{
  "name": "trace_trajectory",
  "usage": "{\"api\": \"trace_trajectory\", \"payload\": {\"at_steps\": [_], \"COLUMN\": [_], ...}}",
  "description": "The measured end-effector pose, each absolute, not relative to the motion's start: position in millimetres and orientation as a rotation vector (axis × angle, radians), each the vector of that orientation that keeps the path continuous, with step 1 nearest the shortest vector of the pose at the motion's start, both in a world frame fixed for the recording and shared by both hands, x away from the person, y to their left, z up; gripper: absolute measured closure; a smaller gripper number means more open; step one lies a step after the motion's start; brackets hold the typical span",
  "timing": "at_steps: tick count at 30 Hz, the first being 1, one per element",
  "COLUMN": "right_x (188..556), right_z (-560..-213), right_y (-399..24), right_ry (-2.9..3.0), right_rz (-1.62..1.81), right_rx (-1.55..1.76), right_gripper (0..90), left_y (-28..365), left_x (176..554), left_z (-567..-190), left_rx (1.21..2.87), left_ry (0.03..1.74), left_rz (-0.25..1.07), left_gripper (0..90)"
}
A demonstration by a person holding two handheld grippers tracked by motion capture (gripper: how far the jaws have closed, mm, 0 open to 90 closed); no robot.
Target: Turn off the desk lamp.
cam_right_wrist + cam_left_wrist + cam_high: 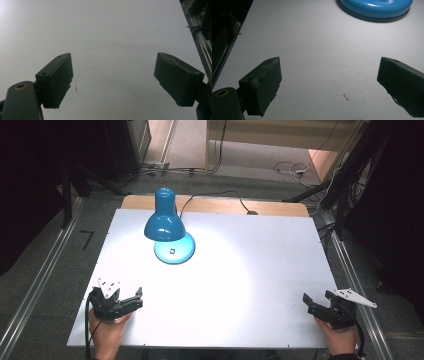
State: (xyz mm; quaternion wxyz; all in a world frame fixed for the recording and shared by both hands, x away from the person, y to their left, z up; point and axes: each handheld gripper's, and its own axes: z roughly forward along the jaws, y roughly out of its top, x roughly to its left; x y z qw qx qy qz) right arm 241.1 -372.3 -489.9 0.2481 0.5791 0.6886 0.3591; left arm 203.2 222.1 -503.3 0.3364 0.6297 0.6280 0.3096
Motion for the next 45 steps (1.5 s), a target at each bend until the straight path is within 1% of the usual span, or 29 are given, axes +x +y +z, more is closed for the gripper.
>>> {"api": "trace_trajectory", "payload": {"at_steps": [13,31,45], "right_x": [241,241,242], "right_z": [-490,-490,-491], "right_y": [-372,-370,-369], "right_ry": [1.863,1.867,1.869], "right_rz": [0.955,0.951,0.946], "right_rx": [1.58,1.577,1.572], "right_gripper": [14.1,14.3,14.3], "left_y": [222,216,206], "left_x": [202,208,222], "left_z": [-499,-497,-494], "left_rx": [1.593,1.594,1.587], "left_ry": [1.637,1.619,1.604], "left_rz": [0.753,0.737,0.737], "left_gripper": [6.7,6.7,7.0]}}
